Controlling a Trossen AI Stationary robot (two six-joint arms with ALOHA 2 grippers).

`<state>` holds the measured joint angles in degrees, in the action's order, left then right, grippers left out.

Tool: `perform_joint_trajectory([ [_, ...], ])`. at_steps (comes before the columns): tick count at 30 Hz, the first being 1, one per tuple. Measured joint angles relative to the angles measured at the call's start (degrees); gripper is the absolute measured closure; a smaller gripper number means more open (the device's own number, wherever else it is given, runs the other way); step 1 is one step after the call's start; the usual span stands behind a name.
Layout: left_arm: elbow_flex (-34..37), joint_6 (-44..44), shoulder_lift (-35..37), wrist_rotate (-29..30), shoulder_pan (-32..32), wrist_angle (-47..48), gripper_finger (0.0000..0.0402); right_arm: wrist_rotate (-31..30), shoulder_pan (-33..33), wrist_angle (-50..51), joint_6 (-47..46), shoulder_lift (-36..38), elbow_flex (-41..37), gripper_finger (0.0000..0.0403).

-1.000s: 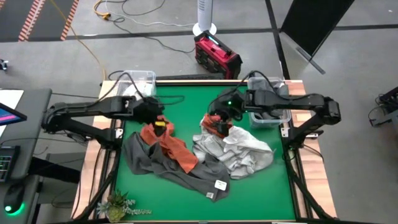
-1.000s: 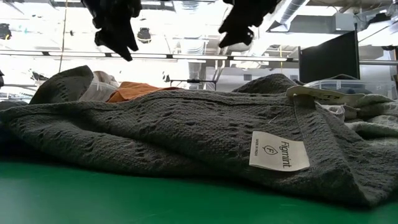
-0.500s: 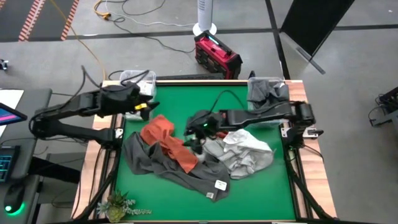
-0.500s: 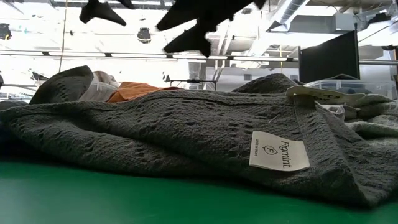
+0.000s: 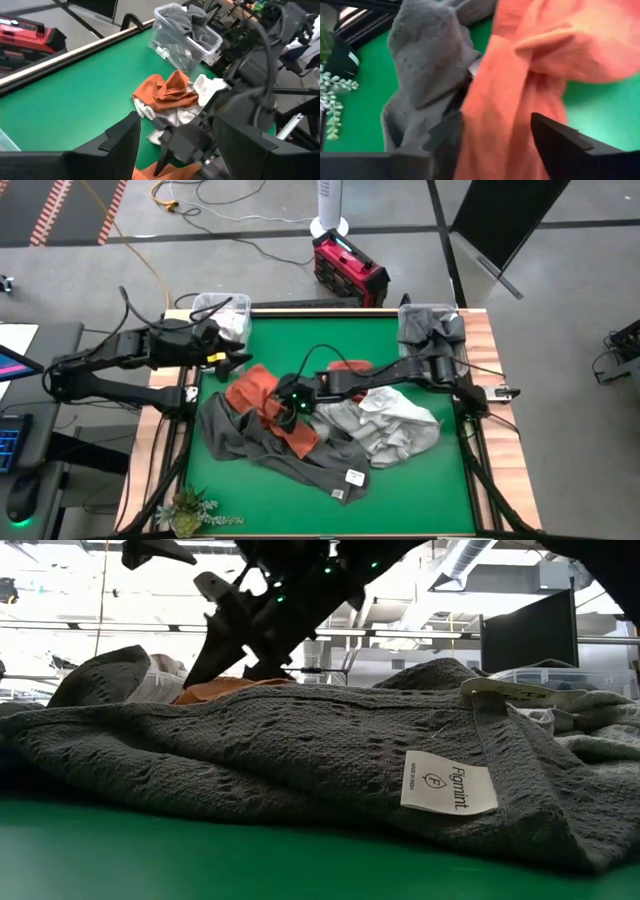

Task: Sort towels by color in basket
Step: Put the orange towel into the right transparent bin

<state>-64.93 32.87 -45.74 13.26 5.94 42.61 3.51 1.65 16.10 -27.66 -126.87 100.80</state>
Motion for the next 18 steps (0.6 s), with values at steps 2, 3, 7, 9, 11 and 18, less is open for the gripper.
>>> perform_joint_trajectory([
  [2, 0.0, 0.2, 0.0, -1.3, 0.0, -0.1, 0.0162, 0.1, 0.2, -0.1, -1.3, -1.2, 0.8, 0.0196],
  [3, 0.0, 0.3, 0.0, -1.8, 0.0, -0.1, 0.0162, 0.3, 0.2, 0.2, -2.1, -1.6, 1.0, 0.0231],
  [7, 0.0, 1.3, 0.0, -2.4, 0.0, -0.3, 0.0162, 2.5, 0.1, 0.1, -1.6, -1.5, 1.3, 0.0376],
  [9, 0.0, 1.8, 0.0, -1.3, 0.0, -0.8, 0.0162, 2.7, -0.2, 2.7, -0.6, 0.2, 1.3, 0.0380],
  [11, 0.0, 2.2, 0.1, 0.2, 0.0, -2.1, 0.0162, 2.9, -0.7, 5.4, 0.4, 3.2, 1.3, 0.0381],
  [18, 0.0, 2.1, 0.1, 2.4, 0.0, -6.6, 0.0162, -10.3, -1.0, 12.4, 9.3, 22.9, 1.4, 0.0384],
])
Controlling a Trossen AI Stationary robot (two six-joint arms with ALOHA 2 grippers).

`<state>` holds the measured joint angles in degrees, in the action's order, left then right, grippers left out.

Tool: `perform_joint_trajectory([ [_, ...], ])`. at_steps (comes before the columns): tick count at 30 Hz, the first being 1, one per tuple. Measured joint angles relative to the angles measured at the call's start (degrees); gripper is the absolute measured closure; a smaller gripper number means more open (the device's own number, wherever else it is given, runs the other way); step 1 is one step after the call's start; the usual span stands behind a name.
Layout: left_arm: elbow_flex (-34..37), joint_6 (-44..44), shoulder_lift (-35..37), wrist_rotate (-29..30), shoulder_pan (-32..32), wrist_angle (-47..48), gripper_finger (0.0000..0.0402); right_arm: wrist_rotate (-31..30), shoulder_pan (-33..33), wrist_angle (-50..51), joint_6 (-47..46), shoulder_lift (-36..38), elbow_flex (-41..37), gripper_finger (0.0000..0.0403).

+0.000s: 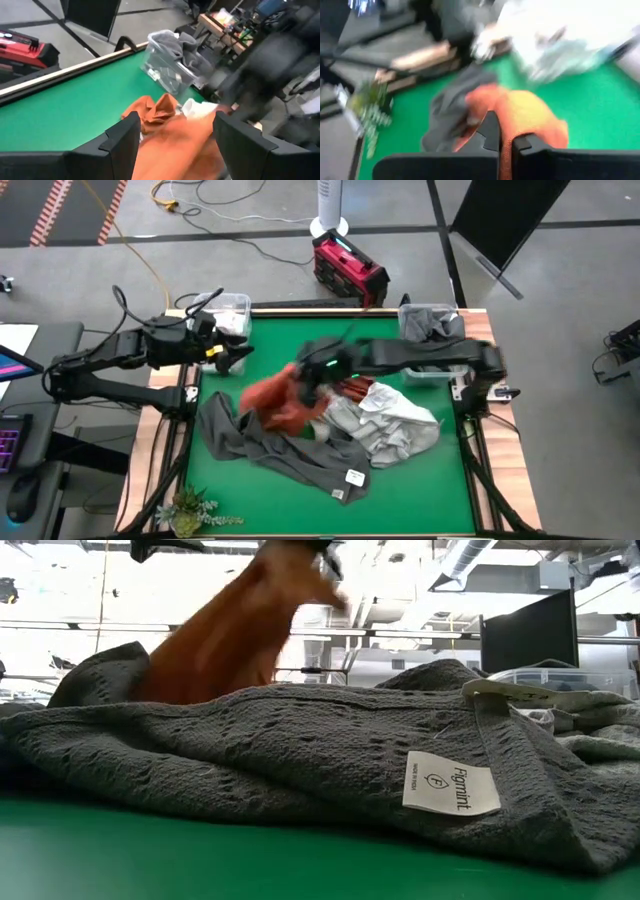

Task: Sort towels by color in basket
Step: Put the orange towel into the right transparent bin

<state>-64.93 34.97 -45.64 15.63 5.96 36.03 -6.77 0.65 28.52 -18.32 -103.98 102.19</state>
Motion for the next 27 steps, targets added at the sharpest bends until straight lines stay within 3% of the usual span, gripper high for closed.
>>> perform_joint_trajectory([
  [4, 0.0, 0.8, -0.2, 1.4, 0.0, 0.1, 0.0162, -9.4, 0.9, 2.5, 4.8, 11.4, 0.0, 0.0384],
  [10, 0.0, 2.5, -0.2, 2.0, 0.0, -0.3, 0.0162, -29.3, 6.4, 1.5, 14.0, 26.3, 0.0, 0.0384],
  [19, 0.0, 2.8, -0.2, 3.1, 0.0, -4.4, 0.0162, -58.4, 17.6, -11.1, 45.5, 37.7, 0.0, 0.0383],
  [23, 0.0, 2.4, -0.3, 3.2, 0.0, -6.4, 0.0162, -62.8, 16.7, -5.6, 43.6, 39.9, 0.0, 0.0382],
  [27, 0.0, 2.3, -0.7, 3.5, 0.0, -7.1, 0.0162, -65.5, 13.9, 13.3, 26.9, 41.1, 0.0, 0.0381],
])
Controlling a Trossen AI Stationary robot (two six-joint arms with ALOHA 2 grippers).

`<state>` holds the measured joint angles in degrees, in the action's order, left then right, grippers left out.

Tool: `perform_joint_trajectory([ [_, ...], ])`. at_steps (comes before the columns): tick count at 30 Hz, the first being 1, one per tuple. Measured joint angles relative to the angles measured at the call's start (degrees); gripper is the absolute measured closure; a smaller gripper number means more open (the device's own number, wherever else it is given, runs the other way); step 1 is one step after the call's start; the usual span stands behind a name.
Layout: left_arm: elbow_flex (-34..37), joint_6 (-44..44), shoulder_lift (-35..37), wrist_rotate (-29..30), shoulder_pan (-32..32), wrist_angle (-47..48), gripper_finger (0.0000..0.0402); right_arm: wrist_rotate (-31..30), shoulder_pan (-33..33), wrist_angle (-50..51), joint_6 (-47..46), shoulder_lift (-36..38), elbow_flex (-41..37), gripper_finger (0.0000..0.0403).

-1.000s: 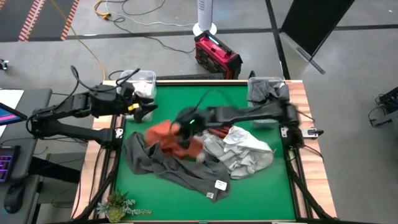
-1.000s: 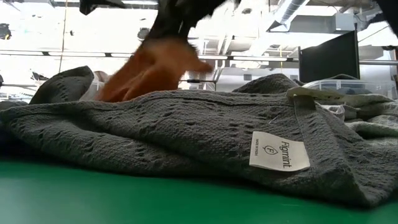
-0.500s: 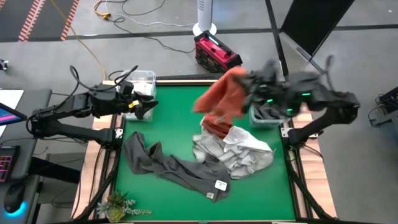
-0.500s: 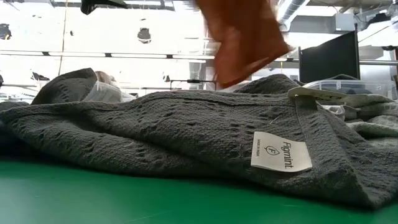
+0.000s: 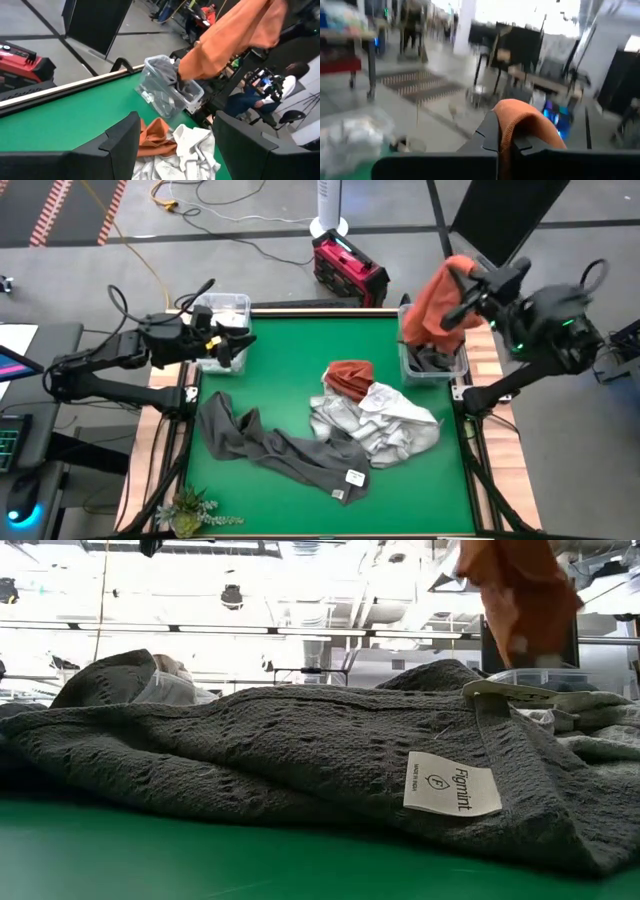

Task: Sort towels by color in basket
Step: Put the orange towel into the right transparent bin

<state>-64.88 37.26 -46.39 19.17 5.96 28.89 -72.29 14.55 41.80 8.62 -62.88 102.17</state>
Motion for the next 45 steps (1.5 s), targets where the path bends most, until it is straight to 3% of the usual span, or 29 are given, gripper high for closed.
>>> perform_joint_trajectory([
  [6, 0.0, 0.8, -0.5, 0.6, 0.0, -0.1, 0.0162, 3.1, -6.5, 44.3, -48.1, -0.4, -0.9, 0.0381],
  [8, 0.0, 0.8, -0.5, 0.6, 0.0, -0.1, 0.0162, 5.9, -8.5, 48.2, -57.0, -0.6, -3.6, 0.0381],
  [11, 0.0, 0.7, -0.6, 0.6, 0.0, -0.1, 0.0162, 11.2, -11.7, 44.4, -54.0, 0.8, -9.5, 0.0381],
  [16, 0.0, 0.2, -0.6, 0.6, 0.0, 0.0, 0.0162, 16.8, -18.8, 48.1, -58.8, 0.9, -17.2, 0.0381],
  [22, 0.0, 0.0, -0.6, 0.6, 0.0, 0.0, 0.0162, 27.4, -26.1, 44.7, -54.7, 1.0, -26.8, 0.0382],
  [28, 0.0, -0.9, -0.6, 0.5, 0.0, 0.0, 0.0162, 37.9, -34.6, 31.8, -41.3, 0.8, -35.5, 0.0382],
  [33, 0.0, -0.9, -0.5, 0.5, 0.0, 0.1, 0.0162, 54.3, -45.2, 16.1, -33.0, 0.9, -41.6, 0.0382],
  [36, 0.0, -0.7, -0.4, 0.4, 0.0, 0.1, 0.0162, 61.9, -51.6, 12.0, -32.5, 1.3, -42.8, 0.0382],
  [45, 0.0, -1.3, -0.4, 0.2, 0.0, 0.1, 0.0162, 69.6, -61.9, 15.0, -26.5, 0.1, -47.9, 0.0382],
])
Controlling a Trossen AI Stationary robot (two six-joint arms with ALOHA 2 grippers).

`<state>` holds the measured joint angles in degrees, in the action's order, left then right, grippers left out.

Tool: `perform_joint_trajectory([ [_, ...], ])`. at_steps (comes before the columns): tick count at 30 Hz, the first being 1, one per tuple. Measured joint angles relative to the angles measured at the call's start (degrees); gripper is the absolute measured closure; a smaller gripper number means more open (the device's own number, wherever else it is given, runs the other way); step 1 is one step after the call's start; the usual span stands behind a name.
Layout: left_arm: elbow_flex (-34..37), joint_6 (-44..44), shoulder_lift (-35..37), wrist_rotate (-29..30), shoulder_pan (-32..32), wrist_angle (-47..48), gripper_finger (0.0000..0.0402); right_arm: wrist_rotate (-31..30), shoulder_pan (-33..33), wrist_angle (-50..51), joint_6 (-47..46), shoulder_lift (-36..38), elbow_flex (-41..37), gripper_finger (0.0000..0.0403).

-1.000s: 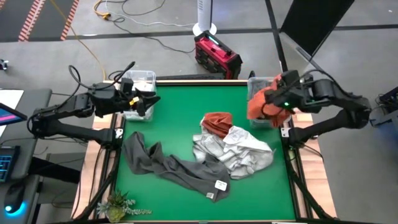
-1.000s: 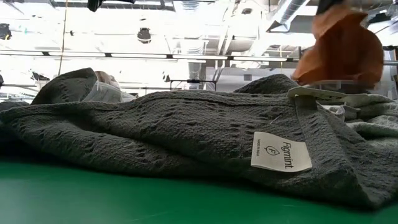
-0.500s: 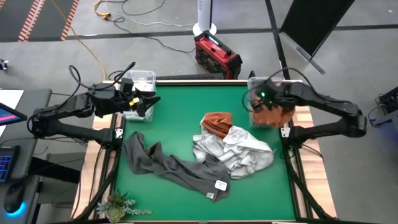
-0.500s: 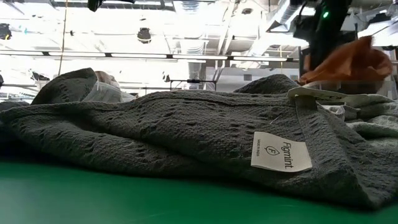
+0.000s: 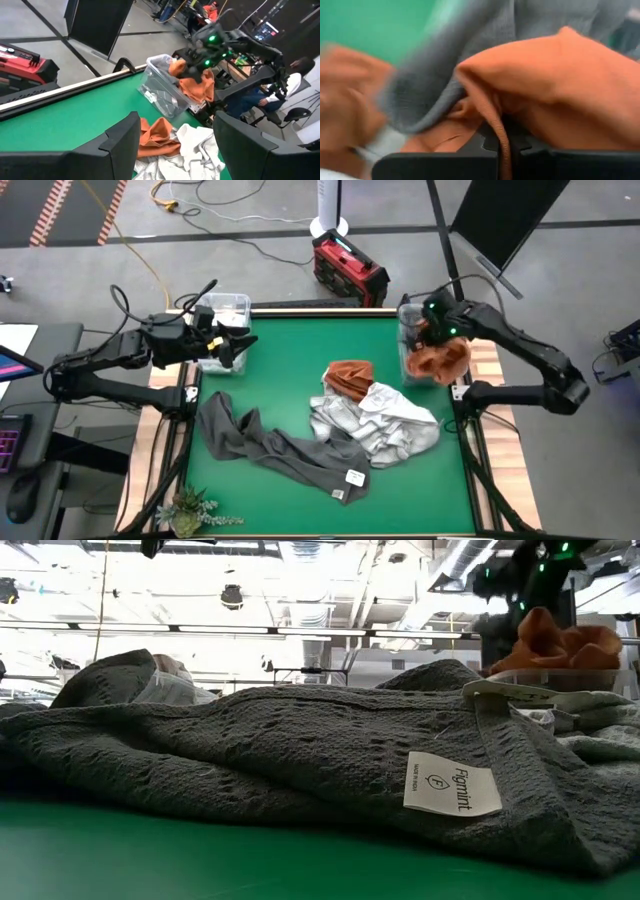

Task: Sort towels by color in basket
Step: Put the orange towel into the right transparent bin

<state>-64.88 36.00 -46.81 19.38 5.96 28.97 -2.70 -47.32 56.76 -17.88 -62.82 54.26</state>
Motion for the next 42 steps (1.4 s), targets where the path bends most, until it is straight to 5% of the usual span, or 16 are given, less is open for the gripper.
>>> perform_joint_trajectory([
  [21, -0.1, 0.6, 0.0, 0.2, 0.0, -0.1, 0.0162, 14.9, 2.2, -6.4, 15.8, -15.7, -8.0, 0.0358],
  [26, -1.5, -1.1, 0.0, 0.2, 0.0, -0.3, 0.0162, 14.7, 2.2, -3.4, 16.0, -14.8, -6.9, 0.0308],
  [36, -3.5, -4.7, 0.0, -0.6, 0.0, -0.1, 0.0162, 10.2, 2.2, 7.9, 12.7, -11.0, 0.7, 0.0137],
  [42, -3.6, -4.9, 0.0, -0.7, 0.0, 0.0, 0.0162, 4.1, 2.5, 12.8, 10.3, -8.6, 11.6, 0.0118],
])
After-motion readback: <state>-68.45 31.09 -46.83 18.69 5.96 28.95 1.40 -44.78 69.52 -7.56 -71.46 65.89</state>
